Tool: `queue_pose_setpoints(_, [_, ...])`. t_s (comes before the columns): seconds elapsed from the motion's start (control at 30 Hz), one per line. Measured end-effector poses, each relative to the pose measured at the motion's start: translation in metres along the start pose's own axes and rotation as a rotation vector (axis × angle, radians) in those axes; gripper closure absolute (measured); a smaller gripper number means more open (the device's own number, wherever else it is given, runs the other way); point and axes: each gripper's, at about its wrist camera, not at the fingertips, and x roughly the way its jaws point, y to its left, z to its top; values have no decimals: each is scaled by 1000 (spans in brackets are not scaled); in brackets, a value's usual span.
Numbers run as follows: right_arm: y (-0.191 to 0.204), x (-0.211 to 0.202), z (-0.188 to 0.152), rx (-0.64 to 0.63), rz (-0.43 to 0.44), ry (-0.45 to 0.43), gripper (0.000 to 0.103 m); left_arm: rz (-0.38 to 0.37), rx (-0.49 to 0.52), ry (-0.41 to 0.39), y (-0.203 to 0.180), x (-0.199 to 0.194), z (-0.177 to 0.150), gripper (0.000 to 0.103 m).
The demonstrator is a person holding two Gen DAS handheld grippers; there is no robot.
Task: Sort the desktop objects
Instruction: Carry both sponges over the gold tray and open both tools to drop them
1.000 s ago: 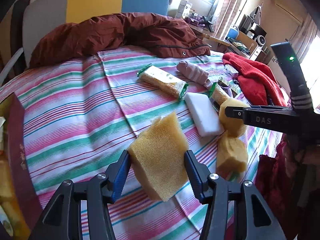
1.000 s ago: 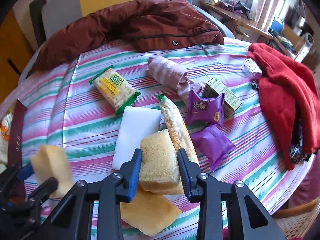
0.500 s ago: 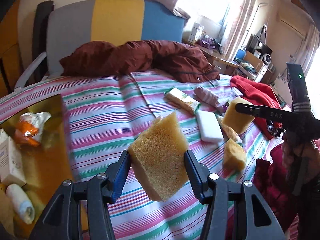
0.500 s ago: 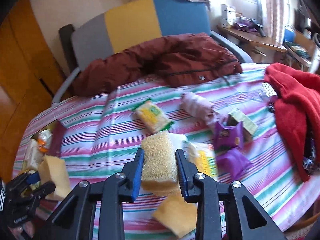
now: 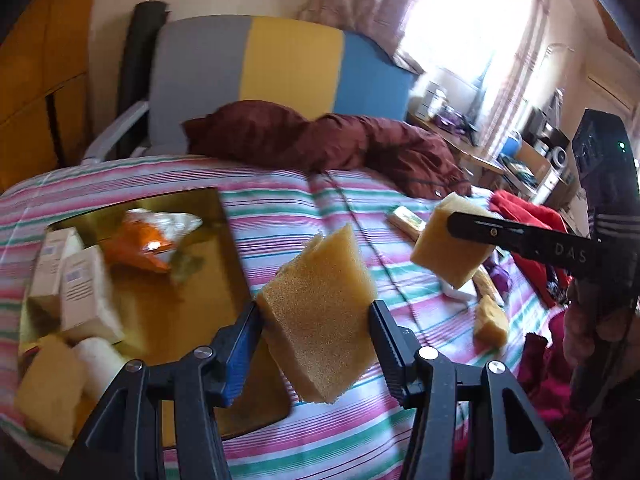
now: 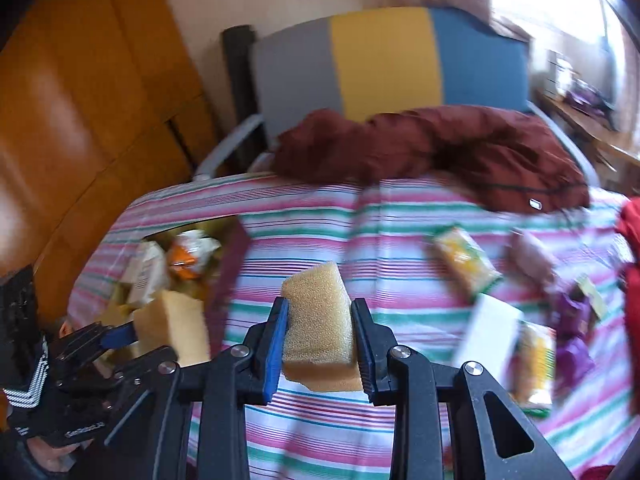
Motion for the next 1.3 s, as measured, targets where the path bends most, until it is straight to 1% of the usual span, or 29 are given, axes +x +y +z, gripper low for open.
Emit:
queue_pose_setpoints(0.17, [51, 25, 8, -71, 85, 38, 71, 75, -82, -39, 52, -25, 3, 47])
queue_pose_setpoints(0.27, [78, 40, 11, -95, 138, 67, 71, 130, -113, -59, 82, -37, 5, 47])
queue_pose_setpoints(0.37, [104, 57, 12, -133, 171, 98, 71, 183, -135, -66, 110, -46, 6, 47])
queue_pose_setpoints(0.53, [140, 88, 12, -179, 196, 154, 71, 290, -200, -55, 165, -56, -3, 47])
queue_pose_setpoints(0.63, [156, 101, 13, -198, 196, 167, 71, 342, -224, -43, 188, -55, -11, 47])
queue_pose_setpoints(0.7, [167, 109, 13, -220, 188, 173, 71, 359, -240, -35, 200, -52, -14, 48])
queue_pose_setpoints(0.77, [178, 118, 13, -248, 174, 176, 71, 381, -246, -28, 207, -47, -17, 51])
queue_pose_setpoints(0.83, [186, 124, 13, -270, 160, 174, 71, 399, -241, -25, 209, -41, -19, 51])
queue_pose_setpoints(0.97, [201, 136, 13, -310, 124, 162, 71, 408, -230, -25, 210, -30, -22, 51])
queue_pose_setpoints(1.07, [207, 147, 15, -312, 111, 160, 70, 417, -216, -13, 207, -18, -22, 51])
queue_pose_setpoints(1.17, [209, 156, 18, -287, 118, 166, 67, 426, -205, -10, 205, -4, -25, 51])
queue_pose_setpoints(1.23, [212, 160, 19, -273, 124, 168, 66, 424, -199, -13, 203, 1, -24, 49])
queue_pose_setpoints(1.3, [215, 164, 20, -254, 148, 179, 64, 421, -191, -15, 201, 3, -22, 43])
